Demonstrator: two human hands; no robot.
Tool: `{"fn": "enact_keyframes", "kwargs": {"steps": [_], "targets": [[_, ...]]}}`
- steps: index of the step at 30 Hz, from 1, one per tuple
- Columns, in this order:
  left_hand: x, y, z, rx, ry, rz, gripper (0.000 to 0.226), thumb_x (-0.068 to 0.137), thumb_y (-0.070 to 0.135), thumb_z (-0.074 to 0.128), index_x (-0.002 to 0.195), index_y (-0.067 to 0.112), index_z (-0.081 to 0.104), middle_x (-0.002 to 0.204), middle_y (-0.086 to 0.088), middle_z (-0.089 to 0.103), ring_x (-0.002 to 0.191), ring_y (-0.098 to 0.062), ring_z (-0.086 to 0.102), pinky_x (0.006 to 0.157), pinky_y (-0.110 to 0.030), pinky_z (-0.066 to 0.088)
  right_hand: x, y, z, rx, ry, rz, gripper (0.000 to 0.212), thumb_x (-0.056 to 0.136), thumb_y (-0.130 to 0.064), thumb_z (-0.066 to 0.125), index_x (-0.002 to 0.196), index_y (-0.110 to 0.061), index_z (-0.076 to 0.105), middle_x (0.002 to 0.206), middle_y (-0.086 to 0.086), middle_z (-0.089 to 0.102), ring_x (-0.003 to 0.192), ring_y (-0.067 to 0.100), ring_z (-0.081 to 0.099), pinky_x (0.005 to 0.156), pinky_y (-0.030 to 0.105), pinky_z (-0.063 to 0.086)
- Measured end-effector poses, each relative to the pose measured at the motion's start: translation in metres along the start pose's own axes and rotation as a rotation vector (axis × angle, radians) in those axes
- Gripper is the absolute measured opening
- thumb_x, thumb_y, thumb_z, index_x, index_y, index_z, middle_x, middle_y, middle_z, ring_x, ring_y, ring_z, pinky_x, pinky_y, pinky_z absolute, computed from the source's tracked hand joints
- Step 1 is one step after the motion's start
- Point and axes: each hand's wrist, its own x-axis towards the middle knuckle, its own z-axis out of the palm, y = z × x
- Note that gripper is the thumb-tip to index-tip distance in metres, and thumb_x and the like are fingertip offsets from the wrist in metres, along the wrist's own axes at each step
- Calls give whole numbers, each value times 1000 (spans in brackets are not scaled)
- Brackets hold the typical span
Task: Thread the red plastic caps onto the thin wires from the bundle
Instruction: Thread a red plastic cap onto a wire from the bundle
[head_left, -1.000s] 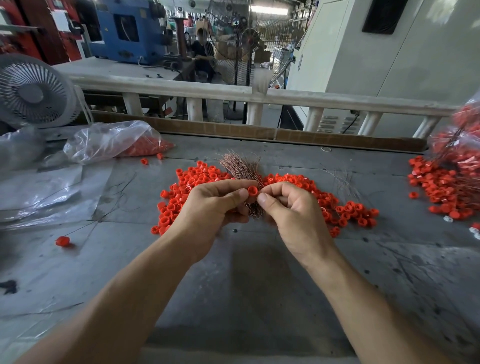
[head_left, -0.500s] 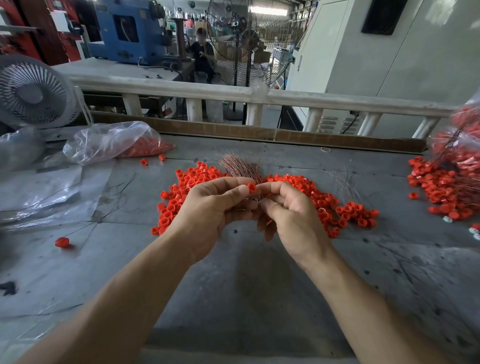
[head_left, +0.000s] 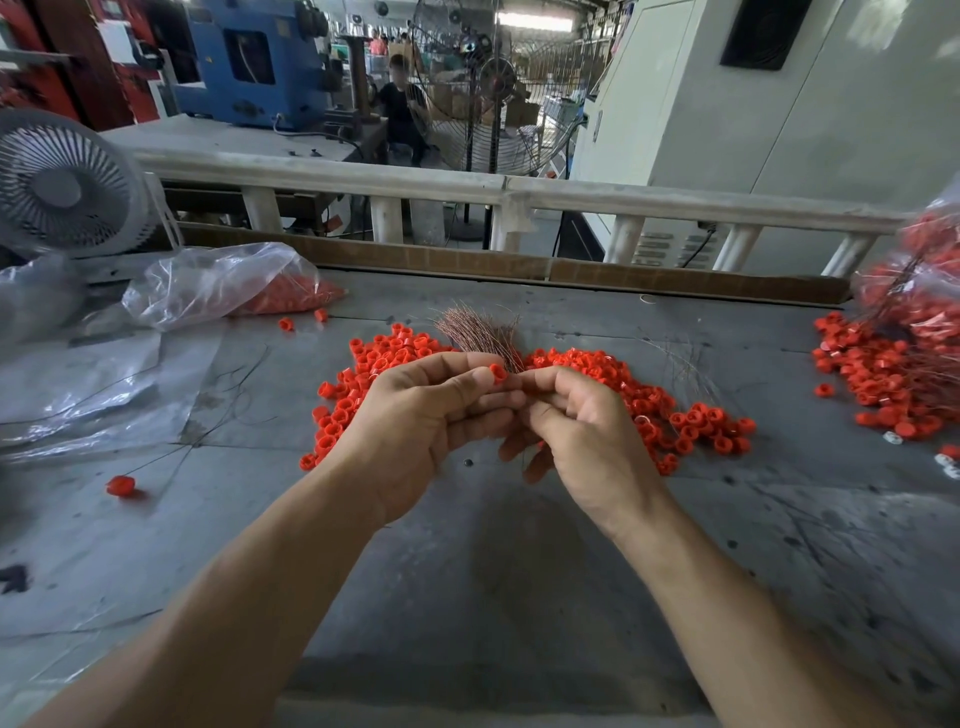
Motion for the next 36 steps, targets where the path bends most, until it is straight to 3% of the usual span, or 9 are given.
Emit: {"fn": "enact_keyframes", "kwargs": {"steps": [3,6,11,15,21,28,31,34,36], "targets": [[0,0,-1,-8,19,3,21,93,0,60,113,-4,65,106,-25,74,90,-26,77,82,-32,63,4,0,-8,-183,99,-35,17,99,-13,61,95,-25,71,83,-4,77,72,13,73,59,28,52],[0,0,-1,-11,37,-1,23,94,-2,60,116,-6,65,107,-25,74,94,-28,76,81,-32,63,11,0,-31,-596,323,-74,10,91,-21,70,83,-27,71,76,-11,73,72,7,68,68,26,53],[-1,0,-1,-10,51,-8,22,93,-2,63,114,-6,66,107,-25,74,95,-29,76,83,-33,63,13,4,-83,-946,465,238,20,84,-37,77,68,-29,68,74,-6,69,79,26,66,68,31,47],[-1,-1,1,-4,46,-9,19,92,-1,63,110,-4,67,103,-25,75,93,-28,77,80,-32,64,13,7,-99,-995,428,402,27,81,-45,81,66,-27,68,64,-11,61,72,24,58,67,30,40],[-2,-2,0,-1,44,-17,17,93,-1,63,109,-3,68,106,-26,74,93,-29,77,78,-31,64,14,9,-96,-1013,428,379,31,82,-47,78,61,-27,68,60,-14,59,57,10,49,56,26,33],[-1,-3,2,8,28,-20,23,84,5,68,106,-1,69,105,-25,75,92,-28,77,78,-31,64,14,11,-97,-987,423,297,25,85,-40,78,64,-30,68,68,-11,65,75,22,63,66,30,43],[-2,-3,3,6,22,-20,29,79,8,70,106,-1,69,105,-25,75,92,-28,76,77,-31,64,16,9,-92,-645,441,114,18,89,-34,75,73,-27,72,68,-9,71,66,15,64,65,32,49],[-2,-4,4,14,15,-29,22,85,5,68,106,-1,69,104,-24,75,91,-28,76,76,-30,63,15,3,-69,-287,312,10,16,94,-24,72,78,-24,74,65,-10,71,50,4,53,49,18,41],[-3,-5,7,13,3,-41,24,85,4,67,107,-2,69,104,-24,75,90,-27,76,76,-30,63,11,1,-49,-202,213,-35,14,96,-21,70,82,-21,74,63,-11,68,49,2,51,45,10,37]]}}
